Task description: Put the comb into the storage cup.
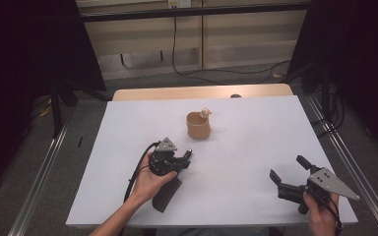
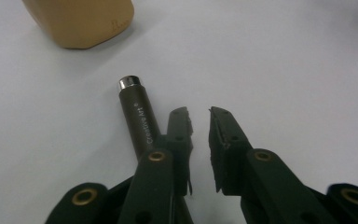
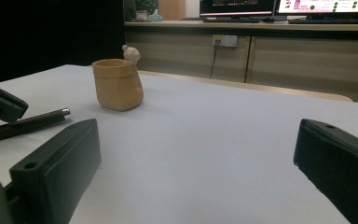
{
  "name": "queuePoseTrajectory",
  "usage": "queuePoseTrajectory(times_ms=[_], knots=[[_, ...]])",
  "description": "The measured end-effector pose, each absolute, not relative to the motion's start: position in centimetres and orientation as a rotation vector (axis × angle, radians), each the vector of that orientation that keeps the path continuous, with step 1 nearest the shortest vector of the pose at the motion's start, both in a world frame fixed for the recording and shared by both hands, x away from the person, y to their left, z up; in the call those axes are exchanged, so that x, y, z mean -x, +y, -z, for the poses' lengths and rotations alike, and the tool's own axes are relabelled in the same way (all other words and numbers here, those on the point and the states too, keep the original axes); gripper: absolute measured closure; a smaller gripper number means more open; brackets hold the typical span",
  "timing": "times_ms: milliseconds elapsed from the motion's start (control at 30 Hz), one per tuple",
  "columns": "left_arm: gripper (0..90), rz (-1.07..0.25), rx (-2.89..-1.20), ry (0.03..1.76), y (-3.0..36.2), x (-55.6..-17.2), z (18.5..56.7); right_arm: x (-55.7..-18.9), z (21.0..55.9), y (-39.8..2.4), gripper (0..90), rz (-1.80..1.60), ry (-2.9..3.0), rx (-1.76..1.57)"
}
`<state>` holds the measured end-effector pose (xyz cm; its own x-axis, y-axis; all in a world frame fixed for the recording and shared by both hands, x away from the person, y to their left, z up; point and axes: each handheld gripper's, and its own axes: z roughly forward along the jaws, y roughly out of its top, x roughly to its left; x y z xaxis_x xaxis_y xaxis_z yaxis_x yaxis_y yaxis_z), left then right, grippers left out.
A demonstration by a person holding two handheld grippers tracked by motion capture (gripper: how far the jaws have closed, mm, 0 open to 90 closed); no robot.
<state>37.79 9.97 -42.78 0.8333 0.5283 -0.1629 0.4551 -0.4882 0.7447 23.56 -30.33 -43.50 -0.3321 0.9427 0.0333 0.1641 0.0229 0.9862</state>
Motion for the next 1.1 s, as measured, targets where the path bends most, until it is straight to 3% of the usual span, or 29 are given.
queuePoseTrajectory(times_ms=[133, 233, 500, 633, 833, 1100], knots=[[62.4, -0.134, -2.152, 0.740, 10.3, -37.7, 42.5, -23.6, 43.5, -30.3, 0.0, -1.380, 1.588, -1.154], [33.2, -0.183, -2.148, 0.776, 10.5, -37.7, 42.4, -23.6, 43.5, -30.3, 0.0, -1.378, 1.584, -1.152], [11.6, -0.250, -2.131, 0.796, 11.2, -38.1, 42.4, -23.6, 43.5, -30.3, 0.0, -1.378, 1.583, -1.152], [9.4, -0.277, -2.126, 0.813, 11.3, -38.1, 42.1, -23.5, 43.5, -30.4, 0.0, -1.376, 1.584, -1.154], [7.5, -0.127, -2.177, 0.848, 11.3, -38.6, 41.5, -23.5, 43.5, -30.3, 0.0, -1.379, 1.583, -1.151], [7.5, -0.156, -2.294, 0.853, 10.7, -39.0, 42.0, -23.5, 43.5, -30.4, 0.0, -1.381, 1.581, -1.157]])
